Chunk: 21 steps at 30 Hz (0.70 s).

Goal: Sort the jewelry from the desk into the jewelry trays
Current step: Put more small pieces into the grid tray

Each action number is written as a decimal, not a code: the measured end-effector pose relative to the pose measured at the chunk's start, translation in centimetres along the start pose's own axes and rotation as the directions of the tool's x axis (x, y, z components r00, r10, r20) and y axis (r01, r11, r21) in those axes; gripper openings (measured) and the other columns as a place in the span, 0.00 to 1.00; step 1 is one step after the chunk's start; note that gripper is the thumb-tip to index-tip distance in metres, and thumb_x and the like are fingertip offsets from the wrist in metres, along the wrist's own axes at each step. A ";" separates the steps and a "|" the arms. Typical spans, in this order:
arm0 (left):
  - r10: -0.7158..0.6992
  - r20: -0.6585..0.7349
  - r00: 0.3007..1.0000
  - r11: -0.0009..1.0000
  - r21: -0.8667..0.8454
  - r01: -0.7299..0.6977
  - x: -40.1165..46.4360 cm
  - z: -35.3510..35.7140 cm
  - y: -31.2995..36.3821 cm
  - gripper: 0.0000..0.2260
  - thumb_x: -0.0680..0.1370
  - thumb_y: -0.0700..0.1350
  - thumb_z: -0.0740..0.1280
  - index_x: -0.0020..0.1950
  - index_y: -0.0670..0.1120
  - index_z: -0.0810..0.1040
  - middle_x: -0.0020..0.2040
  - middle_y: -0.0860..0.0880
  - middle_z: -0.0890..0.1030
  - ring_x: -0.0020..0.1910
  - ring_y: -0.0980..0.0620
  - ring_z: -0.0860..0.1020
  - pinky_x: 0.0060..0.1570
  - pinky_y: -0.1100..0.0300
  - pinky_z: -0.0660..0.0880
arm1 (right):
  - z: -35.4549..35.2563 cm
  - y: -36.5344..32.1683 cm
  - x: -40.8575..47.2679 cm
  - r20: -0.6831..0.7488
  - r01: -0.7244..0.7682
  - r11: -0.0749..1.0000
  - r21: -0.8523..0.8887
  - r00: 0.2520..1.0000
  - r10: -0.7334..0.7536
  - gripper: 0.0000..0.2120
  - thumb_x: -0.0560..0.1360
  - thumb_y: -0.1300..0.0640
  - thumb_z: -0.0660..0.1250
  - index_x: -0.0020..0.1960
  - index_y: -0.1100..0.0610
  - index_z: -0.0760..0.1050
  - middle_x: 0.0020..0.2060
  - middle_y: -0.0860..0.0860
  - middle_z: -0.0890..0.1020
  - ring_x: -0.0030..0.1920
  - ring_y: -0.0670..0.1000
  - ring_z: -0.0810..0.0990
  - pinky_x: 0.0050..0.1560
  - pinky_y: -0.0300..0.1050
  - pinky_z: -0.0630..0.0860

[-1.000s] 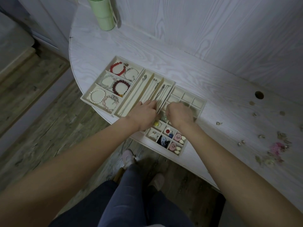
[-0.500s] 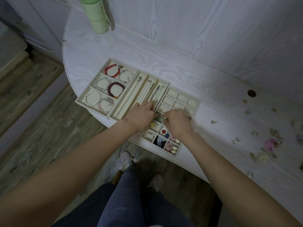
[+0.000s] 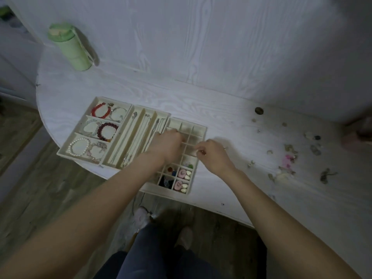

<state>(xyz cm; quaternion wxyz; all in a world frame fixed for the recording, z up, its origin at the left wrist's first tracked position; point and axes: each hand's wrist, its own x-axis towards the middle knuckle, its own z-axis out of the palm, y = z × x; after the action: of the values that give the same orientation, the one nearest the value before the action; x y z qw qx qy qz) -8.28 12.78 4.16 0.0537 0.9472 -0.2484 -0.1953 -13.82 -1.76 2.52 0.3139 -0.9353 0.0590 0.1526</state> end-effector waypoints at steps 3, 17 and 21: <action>0.039 -0.011 0.999 0.995 -0.087 -0.040 0.8 0.0 2.5 0.14 0.78 0.40 0.59 0.63 0.46 0.75 0.58 0.42 0.74 0.58 0.42 0.75 0.58 0.52 0.70 | -1.1 2.4 -1.5 -0.020 -0.055 0.998 0.017 0.998 0.055 0.14 0.79 0.62 0.60 0.63 0.60 0.76 0.59 0.57 0.78 0.58 0.53 0.77 0.58 0.39 0.69; 0.209 0.027 0.977 0.943 -0.269 -0.194 5.9 5.9 14.1 0.18 0.77 0.42 0.65 0.68 0.46 0.72 0.66 0.44 0.69 0.65 0.45 0.69 0.64 0.53 0.67 | -2.9 15.2 -5.0 -0.161 -0.223 0.975 0.019 0.961 0.223 0.27 0.76 0.72 0.55 0.73 0.56 0.65 0.72 0.56 0.66 0.72 0.54 0.63 0.70 0.42 0.57; 0.158 0.051 0.986 0.960 -0.242 -0.141 7.2 7.8 16.1 0.23 0.74 0.47 0.71 0.66 0.45 0.70 0.65 0.43 0.69 0.64 0.44 0.68 0.62 0.50 0.67 | -3.2 16.3 -3.9 -0.161 -0.201 0.980 -0.003 0.967 0.198 0.28 0.73 0.73 0.56 0.70 0.57 0.68 0.68 0.56 0.69 0.68 0.55 0.66 0.66 0.44 0.63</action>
<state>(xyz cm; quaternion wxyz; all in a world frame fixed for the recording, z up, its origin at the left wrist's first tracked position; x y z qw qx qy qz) -12.83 -4.88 -2.25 0.1726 0.9051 -0.2957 -0.2522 -20.08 -16.59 -3.05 0.2823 -0.9367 0.1764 0.1082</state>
